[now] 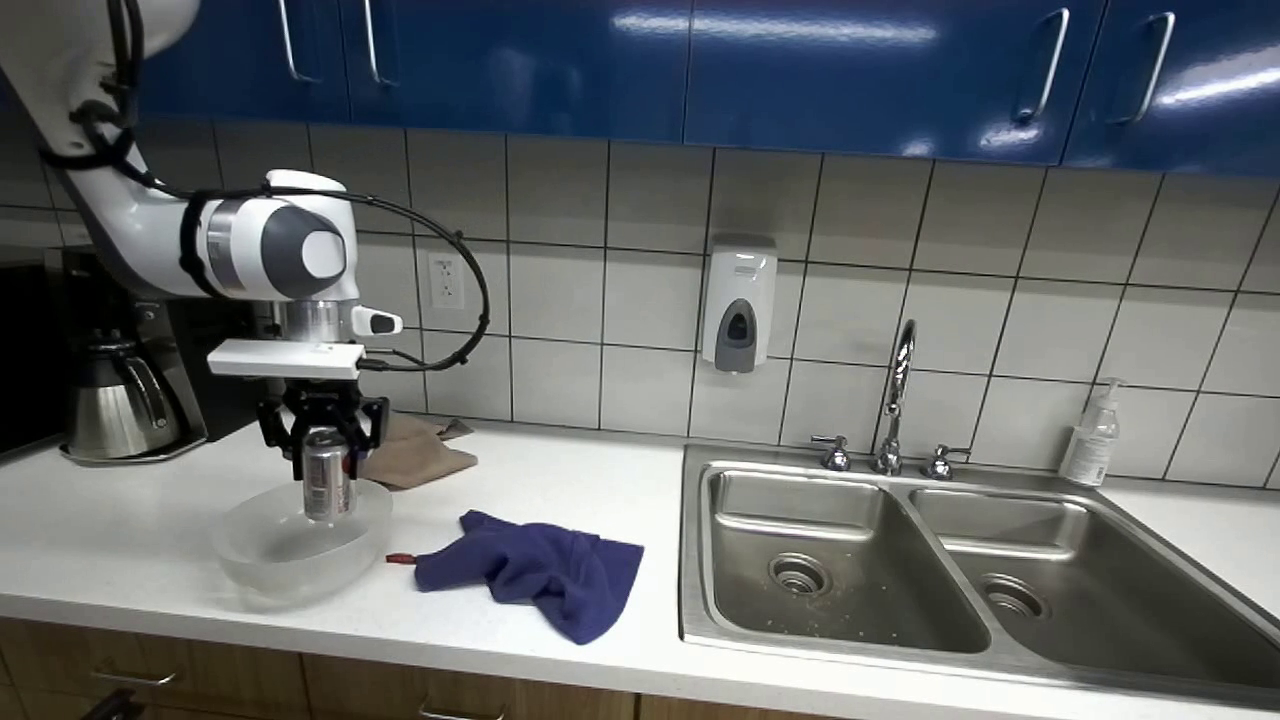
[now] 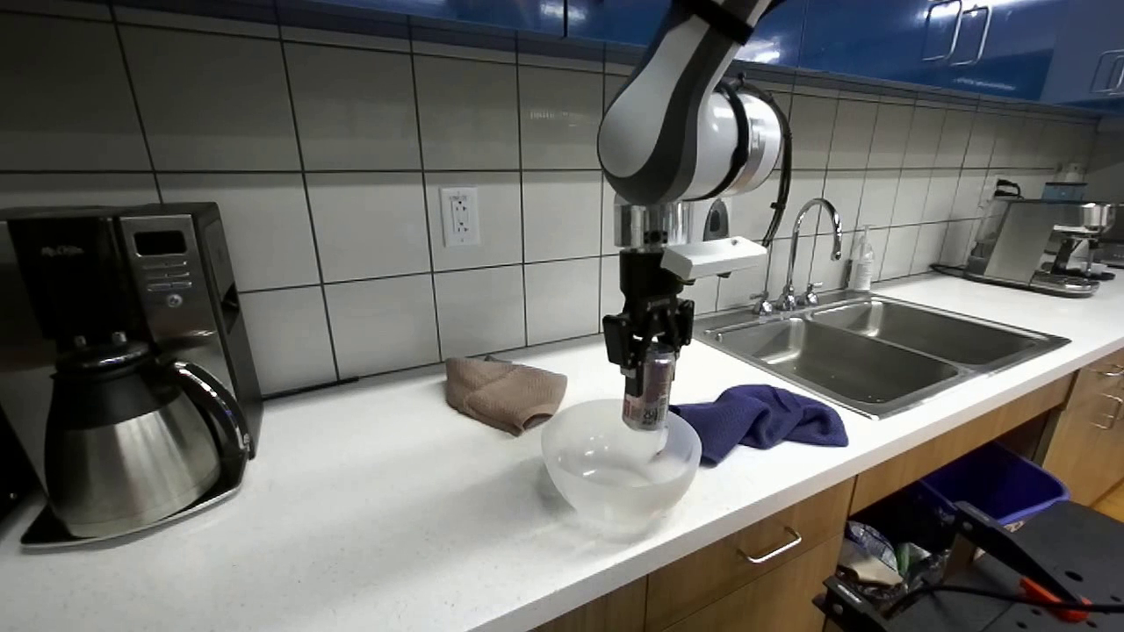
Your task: Put the grey can in the plastic bowl
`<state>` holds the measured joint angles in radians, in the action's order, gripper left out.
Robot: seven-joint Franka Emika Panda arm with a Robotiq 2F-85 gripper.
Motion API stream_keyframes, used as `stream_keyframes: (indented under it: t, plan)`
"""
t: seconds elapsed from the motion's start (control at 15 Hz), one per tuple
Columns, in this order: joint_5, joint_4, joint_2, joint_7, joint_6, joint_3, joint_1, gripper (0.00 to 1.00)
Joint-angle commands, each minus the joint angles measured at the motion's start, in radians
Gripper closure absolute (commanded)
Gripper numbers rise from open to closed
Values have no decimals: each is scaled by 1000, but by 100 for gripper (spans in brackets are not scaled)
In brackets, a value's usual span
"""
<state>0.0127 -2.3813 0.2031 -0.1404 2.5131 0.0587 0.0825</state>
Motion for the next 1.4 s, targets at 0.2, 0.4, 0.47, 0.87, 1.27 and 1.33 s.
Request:
stream_keyframes:
  t: [0.2, 0.4, 0.47, 0.87, 1.27, 1.33]
  plan:
    - [143, 77, 150, 47, 104, -2, 46, 61]
    - [197, 98, 203, 60, 131, -13, 71, 61]
    - [208, 105, 216, 61, 136, -15, 76, 61]
    - [222, 126, 242, 55, 139, -18, 87, 61]
    - [248, 120, 237, 65, 129, -33, 95, 4]
    - [254, 118, 236, 65, 128, -36, 96, 1]
